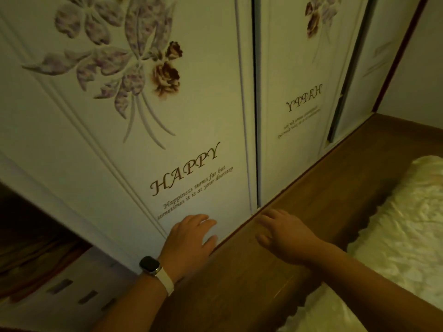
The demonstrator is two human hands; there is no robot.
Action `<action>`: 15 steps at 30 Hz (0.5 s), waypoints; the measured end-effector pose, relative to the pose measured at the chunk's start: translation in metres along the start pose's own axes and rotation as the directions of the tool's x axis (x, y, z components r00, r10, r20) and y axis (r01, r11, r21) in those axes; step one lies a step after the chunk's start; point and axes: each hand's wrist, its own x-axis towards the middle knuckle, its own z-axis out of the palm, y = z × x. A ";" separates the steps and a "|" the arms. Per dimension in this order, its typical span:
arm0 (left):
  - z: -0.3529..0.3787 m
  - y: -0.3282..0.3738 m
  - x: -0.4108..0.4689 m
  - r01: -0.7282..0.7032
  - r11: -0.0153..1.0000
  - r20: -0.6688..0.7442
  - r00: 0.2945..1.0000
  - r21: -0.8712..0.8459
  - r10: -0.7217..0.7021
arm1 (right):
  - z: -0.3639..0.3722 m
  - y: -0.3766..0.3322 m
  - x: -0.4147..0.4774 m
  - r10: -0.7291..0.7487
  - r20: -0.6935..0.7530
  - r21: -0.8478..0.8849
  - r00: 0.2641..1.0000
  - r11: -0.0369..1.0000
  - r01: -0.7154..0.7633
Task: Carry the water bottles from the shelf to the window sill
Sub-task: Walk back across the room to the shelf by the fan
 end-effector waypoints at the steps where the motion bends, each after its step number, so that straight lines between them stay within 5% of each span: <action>1: 0.000 0.005 0.016 -0.021 1.000 -0.003 1.000 -0.001 0.021 | -0.008 0.009 0.007 0.017 -0.020 0.005 1.000 1.000 -0.017; 15: 0.012 0.008 0.224 -0.250 0.967 0.068 0.965 -0.044 0.252 | -0.036 0.114 0.109 0.271 -0.003 0.035 0.963 0.962 -0.271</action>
